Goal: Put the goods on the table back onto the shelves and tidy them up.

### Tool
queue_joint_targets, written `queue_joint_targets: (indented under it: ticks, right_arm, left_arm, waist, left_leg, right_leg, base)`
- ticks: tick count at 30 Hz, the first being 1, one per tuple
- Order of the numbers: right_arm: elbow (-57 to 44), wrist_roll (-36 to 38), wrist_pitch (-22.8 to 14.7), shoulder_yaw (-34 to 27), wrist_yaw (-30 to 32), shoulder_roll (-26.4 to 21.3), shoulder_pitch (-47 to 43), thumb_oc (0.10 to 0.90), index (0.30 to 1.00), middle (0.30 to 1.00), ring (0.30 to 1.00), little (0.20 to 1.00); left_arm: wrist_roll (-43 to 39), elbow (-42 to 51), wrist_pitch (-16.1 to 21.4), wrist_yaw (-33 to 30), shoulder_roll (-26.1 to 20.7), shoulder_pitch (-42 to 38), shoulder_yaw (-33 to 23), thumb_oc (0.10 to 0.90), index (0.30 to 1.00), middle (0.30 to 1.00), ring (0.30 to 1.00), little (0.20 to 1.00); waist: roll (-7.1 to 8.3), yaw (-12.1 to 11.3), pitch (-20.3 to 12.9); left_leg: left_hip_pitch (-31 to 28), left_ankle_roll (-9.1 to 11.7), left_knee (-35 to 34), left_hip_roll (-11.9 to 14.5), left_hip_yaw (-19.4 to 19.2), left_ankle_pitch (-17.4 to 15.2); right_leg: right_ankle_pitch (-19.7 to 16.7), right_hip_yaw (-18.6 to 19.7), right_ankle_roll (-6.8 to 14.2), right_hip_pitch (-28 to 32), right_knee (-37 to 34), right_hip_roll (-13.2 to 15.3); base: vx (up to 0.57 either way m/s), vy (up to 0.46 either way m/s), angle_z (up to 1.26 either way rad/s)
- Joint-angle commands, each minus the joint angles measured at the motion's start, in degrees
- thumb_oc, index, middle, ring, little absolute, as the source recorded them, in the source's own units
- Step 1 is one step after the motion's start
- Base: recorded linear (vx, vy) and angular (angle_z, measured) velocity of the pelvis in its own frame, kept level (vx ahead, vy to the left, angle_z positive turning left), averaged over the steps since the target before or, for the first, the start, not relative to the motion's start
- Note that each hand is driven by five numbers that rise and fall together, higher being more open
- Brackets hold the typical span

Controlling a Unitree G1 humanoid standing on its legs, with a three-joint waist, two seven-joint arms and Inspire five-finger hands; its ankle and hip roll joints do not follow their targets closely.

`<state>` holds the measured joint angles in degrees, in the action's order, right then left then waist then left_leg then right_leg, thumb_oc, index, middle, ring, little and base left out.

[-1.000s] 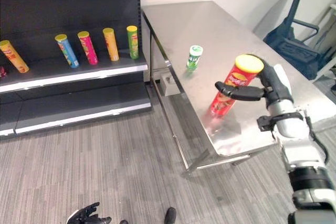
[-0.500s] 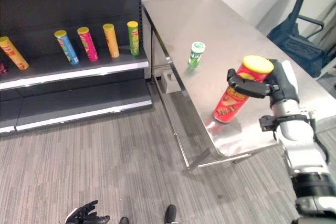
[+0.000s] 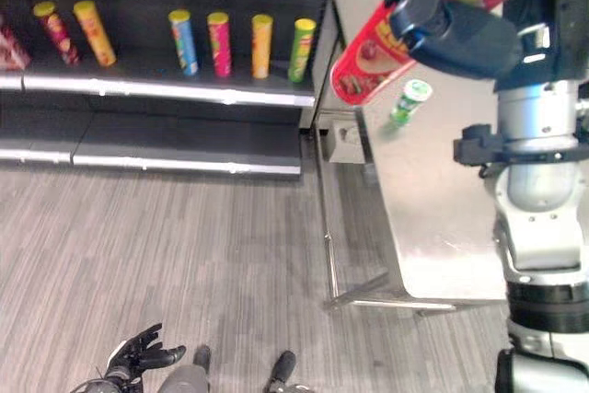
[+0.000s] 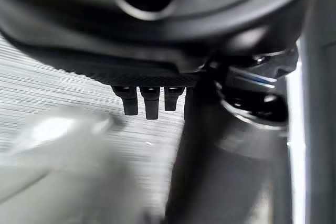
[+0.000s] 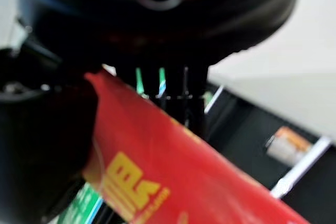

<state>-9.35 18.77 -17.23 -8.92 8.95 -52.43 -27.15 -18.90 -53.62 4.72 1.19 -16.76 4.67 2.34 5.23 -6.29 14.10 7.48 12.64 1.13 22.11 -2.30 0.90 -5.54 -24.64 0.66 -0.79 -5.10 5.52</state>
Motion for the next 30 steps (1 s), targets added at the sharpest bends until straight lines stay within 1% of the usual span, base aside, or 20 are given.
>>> queue_joint_targets:
  ticks: [1,2,3,4,6,7,8,10,11,15,17,18,20,21,22,23,25,27,29,30]
  right_arm:
    - [-5.0,0.8,-2.8,-4.6,2.0,-2.5,-1.2,0.4,0.3,0.3,0.3,0.3]
    - [-5.9,-1.8,-1.2,-6.6,1.2,-0.6,2.8,0.4,0.3,0.3,0.3,0.3]
    - [-6.2,-2.0,-1.1,-6.9,1.3,-0.5,3.2,0.4,0.3,0.3,0.3,0.3]
    - [-7.1,-3.3,0.2,-7.1,0.6,1.6,4.4,0.4,0.3,0.3,0.3,0.3]
    - [-7.6,-3.7,0.4,-4.6,1.3,3.5,2.2,0.4,0.3,0.3,0.3,0.3]
    - [-7.6,-3.8,0.3,-4.5,1.5,3.8,2.3,0.4,0.3,0.3,0.3,0.3]
    - [-8.0,-3.4,0.3,-6.2,0.7,3.7,4.3,0.4,0.3,0.3,0.3,0.3]
    - [-7.9,-3.0,0.1,-5.6,0.7,4.4,3.6,0.4,0.3,0.3,0.3,0.3]
    - [-7.6,-2.7,0.0,-4.9,0.4,4.7,3.0,0.4,0.3,0.3,0.3,0.3]
    - [-6.7,-4.0,0.5,-2.2,-0.8,5.1,4.1,0.4,0.3,0.3,0.3,0.3]
    - [-7.3,-4.0,0.5,-1.7,-1.8,4.7,5.0,0.4,0.3,0.3,0.3,0.3]
    - [-7.2,-4.3,0.3,-1.3,-2.0,4.5,5.0,0.4,0.3,0.3,0.3,0.3]
    - [-7.7,-4.0,0.3,-0.7,-2.5,4.4,5.3,0.4,0.3,0.3,0.3,0.3]
    - [-7.9,-4.2,0.6,-0.9,-2.7,4.4,5.5,0.4,0.3,0.3,0.3,0.3]
    - [-8.4,-4.6,0.7,-1.3,-2.5,4.7,6.1,0.4,0.3,0.3,0.3,0.3]
    - [-8.3,-4.9,0.8,-1.7,-2.4,5.0,6.4,0.4,0.3,0.3,0.3,0.3]
    - [-8.5,-5.4,1.3,-1.9,-2.6,4.9,7.0,0.4,0.3,0.3,0.3,0.3]
    - [-9.0,-5.6,1.4,-1.9,-2.8,5.2,7.6,0.4,0.3,0.3,0.3,0.3]
    - [-9.1,-5.5,1.1,-1.6,-2.8,5.6,7.8,0.4,0.3,0.3,0.3,0.3]
    - [-8.4,-6.2,1.0,-0.8,-2.4,5.4,7.9,0.4,0.3,0.3,0.3,0.3]
  left_arm:
    - [2.3,4.6,2.8,-0.8,-3.4,3.5,2.5,0.8,0.9,0.9,0.9,0.9]
    - [3.9,3.9,2.6,0.0,-3.2,3.3,3.1,0.8,0.9,0.9,0.9,0.9]
    - [3.9,3.8,2.6,-0.1,-3.2,3.3,3.3,0.8,0.9,0.9,0.9,0.9]
    - [5.3,3.8,2.5,0.3,-4.0,2.8,3.6,0.8,0.9,0.9,0.9,0.9]
    - [5.1,4.7,2.6,0.0,-5.4,3.4,2.8,0.8,0.9,0.9,0.9,0.9]
    - [5.6,5.0,2.5,-0.2,-6.0,3.3,2.6,0.8,0.9,0.9,0.9,0.9]
    - [5.5,6.1,2.4,0.5,-6.5,3.5,2.0,0.8,0.9,0.9,0.9,0.9]
    - [5.1,6.2,2.1,0.6,-6.6,3.9,1.2,0.8,0.9,0.9,0.9,0.9]
    - [5.0,6.0,2.1,0.7,-6.2,4.1,0.8,0.8,0.9,0.9,0.9,0.9]
    - [5.0,5.7,1.8,1.2,-4.3,3.6,0.2,0.8,0.9,0.9,0.9,0.9]
    - [6.6,6.5,2.1,1.9,-3.6,3.5,1.5,0.8,0.9,0.9,0.9,0.9]
    - [6.6,6.8,2.1,1.7,-3.5,3.4,1.7,0.8,0.9,0.9,0.9,0.9]
    - [5.1,8.6,2.0,1.7,-2.8,3.4,2.4,0.8,0.9,0.9,0.9,0.9]
    - [4.8,9.7,1.9,1.9,-2.9,3.5,2.8,0.8,0.9,0.9,0.9,0.9]
    - [4.0,10.2,1.7,1.8,-2.6,3.5,2.8,0.8,0.9,0.9,0.9,0.9]
    - [3.9,10.2,1.7,1.6,-2.6,3.3,2.6,0.8,0.9,0.9,0.9,0.9]
    - [3.3,10.6,1.4,1.8,-2.5,3.4,2.5,0.8,0.9,0.9,0.9,0.9]
    - [3.8,10.4,1.2,2.0,-2.5,3.9,2.5,0.8,0.9,0.9,0.9,0.9]
    - [4.3,10.5,1.2,1.9,-2.5,4.4,2.6,0.8,0.9,0.9,0.9,0.9]
    - [4.6,10.1,1.4,1.5,-2.8,4.3,2.6,0.8,0.9,0.9,0.9,0.9]
  waist:
    - [-2.1,1.0,-7.2]
    - [-3.68,1.1,-9.5]
    - [-3.31,1.0,-9.5]
    - [-2.6,1.0,-9.1]
    - [-3.17,0.2,-7.7]
    - [-3.24,0.4,-7.1]
    - [-4.73,2.2,-6.0]
    - [-5.57,2.3,-5.2]
    - [-5.63,2.8,-4.4]
    - [-4.4,4.7,-3.1]
    - [-3.78,5.7,-4.1]
    - [-4.05,5.5,-4.4]
    - [-3.79,5.7,-4.3]
    - [-3.39,5.9,-4.1]
    - [-3.14,5.2,-2.8]
    - [-3.24,4.8,-2.3]
    - [-2.93,4.4,-2.0]
    - [-2.08,3.8,-2.2]
    - [-2.58,3.1,-2.6]
    - [-3.38,1.9,-2.8]
  left_leg:
    - [-1.5,-0.7,-6.1,1.0,-5.8,9.9]
    - [-1.8,-0.1,-6.1,-2.6,-6.1,7.2]
    - [-2.0,-0.2,-6.1,-3.0,-6.2,6.8]
    - [-2.5,-2.5,-5.8,-7.3,-7.2,5.3]
    - [-4.0,-6.7,-5.7,-12.6,-8.8,2.9]
    - [-4.2,-7.9,-5.7,-14.0,-9.1,2.5]
    - [-5.6,-10.1,-6.1,-17.1,-8.3,1.5]
    - [-7.2,-10.5,-6.1,-17.7,-8.4,0.3]
    - [-8.7,-11.0,-6.1,-18.9,-8.3,-0.7]
    - [-13.2,-11.5,-6.1,-22.2,-6.5,-4.3]
    - [-15.2,-11.7,-6.1,-23.3,-4.5,-6.6]
    - [-16.2,-11.3,-6.1,-22.6,-4.5,-7.3]
    - [-14.3,-9.1,2.9,-20.7,-5.1,-10.0]
    - [-11.1,-8.1,9.7,-19.9,-5.0,-9.4]
    - [-4.8,-6.3,22.2,-18.4,-4.6,-6.0]
    - [-1.9,-5.5,26.8,-16.8,-4.8,-4.1]
    - [1.0,-6.3,26.5,-14.6,-6.6,-3.4]
    - [1.5,-7.6,18.7,-13.8,-7.2,-5.2]
    - [2.1,-6.5,8.6,-12.0,-6.3,-0.1]
    - [3.9,-5.3,-0.8,-10.2,-3.6,6.2]
  right_leg:
    - [5.1,0.3,10.9,8.3,0.2,7.8]
    - [1.2,-1.0,12.7,8.9,0.6,13.3]
    - [1.2,-1.1,13.1,9.1,0.5,13.7]
    - [-5.6,-0.8,14.3,8.2,4.0,19.4]
    - [-12.1,-1.3,13.4,5.4,10.4,24.8]
    - [-10.7,1.1,12.7,3.7,13.3,24.5]
    - [-3.6,7.3,10.0,-0.3,16.8,16.8]
    - [1.9,6.0,8.2,-1.7,15.5,12.1]
    - [2.6,6.4,7.9,-4.4,13.5,8.0]
    - [-3.1,6.2,9.3,-12.1,4.6,1.1]
    - [-4.0,8.1,8.7,-9.5,0.5,-0.4]
    - [-3.8,8.3,8.3,-8.7,0.9,-0.9]
    - [-2.4,6.3,7.2,-6.1,1.3,-0.6]
    - [-1.7,5.6,6.4,-5.1,1.2,-0.3]
    - [0.2,4.9,4.6,-2.4,0.8,-0.5]
    - [1.4,4.1,3.8,-1.2,0.6,-0.9]
    - [2.9,3.5,3.7,0.5,0.3,-0.6]
    - [3.6,4.0,4.6,1.6,0.1,0.4]
    - [4.6,4.5,5.2,2.5,0.1,0.7]
    - [6.3,5.2,5.4,3.6,0.1,0.4]
  base:
    - [0.41,1.007,0.75]
    - [0.35,0.704,0.55]
    - [0.37,0.871,0.58]
    - [0.17,0.499,0.47]
    - [0.19,0.723,0.24]
    - [0.29,0.867,-0.19]
    - [0.29,0.633,-0.14]
    - [0.27,0.361,0.3]
    - [0.23,0.167,0.34]
    - [0.36,0.104,-0.03]
    - [0.45,-0.013,0.71]
    - [0.4,-0.139,1.1]
    - [0.32,-0.189,1.09]
    - [0.23,-0.182,1.06]
    - [0.18,-0.162,0.86]
    - [0.2,-0.123,0.49]
    - [0.19,-0.016,-0.05]
    - [0.24,0.082,-0.18]
    - [0.32,0.21,-0.46]
    - [0.39,0.273,-0.87]
